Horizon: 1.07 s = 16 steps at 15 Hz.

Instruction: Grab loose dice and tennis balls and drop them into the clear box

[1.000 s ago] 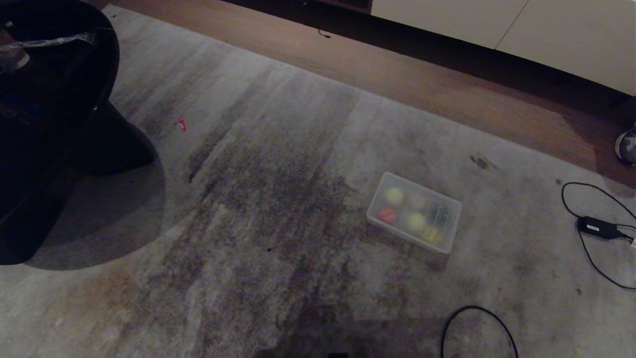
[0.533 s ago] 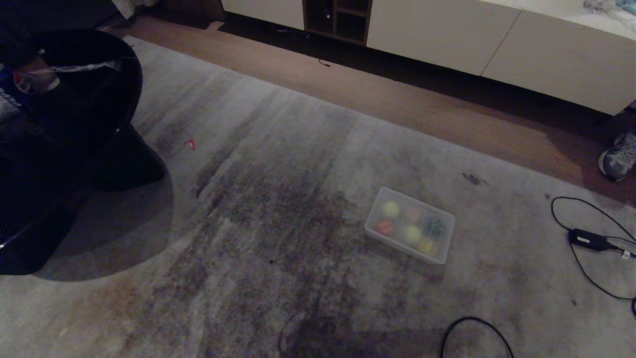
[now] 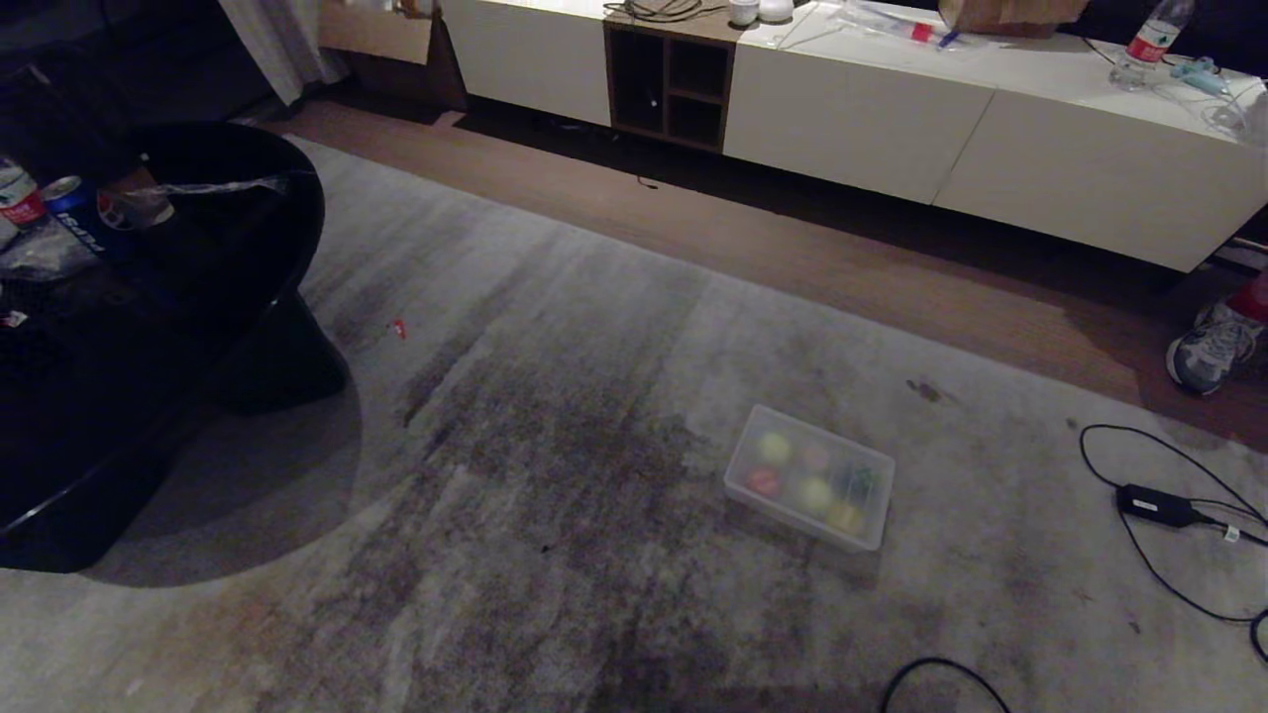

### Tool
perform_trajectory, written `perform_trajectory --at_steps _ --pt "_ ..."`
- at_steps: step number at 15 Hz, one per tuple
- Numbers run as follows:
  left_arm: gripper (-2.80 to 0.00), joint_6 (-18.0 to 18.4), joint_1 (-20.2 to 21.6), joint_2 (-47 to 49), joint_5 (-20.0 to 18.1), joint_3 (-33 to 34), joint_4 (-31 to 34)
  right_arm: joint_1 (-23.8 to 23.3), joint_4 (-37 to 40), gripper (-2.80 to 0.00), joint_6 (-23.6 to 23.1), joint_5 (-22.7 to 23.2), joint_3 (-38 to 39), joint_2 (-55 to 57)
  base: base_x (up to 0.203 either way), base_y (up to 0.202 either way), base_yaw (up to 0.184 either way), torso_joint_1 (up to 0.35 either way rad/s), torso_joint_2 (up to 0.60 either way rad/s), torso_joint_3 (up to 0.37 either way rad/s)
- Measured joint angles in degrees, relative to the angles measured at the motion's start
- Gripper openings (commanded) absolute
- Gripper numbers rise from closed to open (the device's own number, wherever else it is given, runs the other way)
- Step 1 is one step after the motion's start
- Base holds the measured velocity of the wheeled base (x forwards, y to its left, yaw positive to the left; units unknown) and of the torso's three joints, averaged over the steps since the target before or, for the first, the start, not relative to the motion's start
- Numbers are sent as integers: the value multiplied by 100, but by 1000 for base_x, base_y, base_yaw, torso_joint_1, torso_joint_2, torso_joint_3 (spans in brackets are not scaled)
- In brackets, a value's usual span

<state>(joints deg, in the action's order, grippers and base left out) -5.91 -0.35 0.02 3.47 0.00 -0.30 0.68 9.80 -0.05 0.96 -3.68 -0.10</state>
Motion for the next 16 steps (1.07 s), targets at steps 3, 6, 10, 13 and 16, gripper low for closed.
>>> perform_trajectory --at_steps 3,6,10,13,16 --pt "-280 -1 0 0 0 0 0 0 0 -280 -5 0 0 0 0 0 0 3 -1 201" --pt "-280 -2 0 0 0 0 0 0 0 -280 -2 0 0 0 0 0 0 4 5 207" --pt "-280 -4 0 -2 0 0 0 0 0 -280 -2 -1 0 0 0 0 0 4 1 205" --pt "-280 -2 0 -2 0 0 0 0 1 -280 -2 -2 0 0 0 0 0 2 2 203" --pt "-280 -2 2 -2 0 0 0 0 -2 -280 -2 0 16 0 0 0 0 2 7 199"
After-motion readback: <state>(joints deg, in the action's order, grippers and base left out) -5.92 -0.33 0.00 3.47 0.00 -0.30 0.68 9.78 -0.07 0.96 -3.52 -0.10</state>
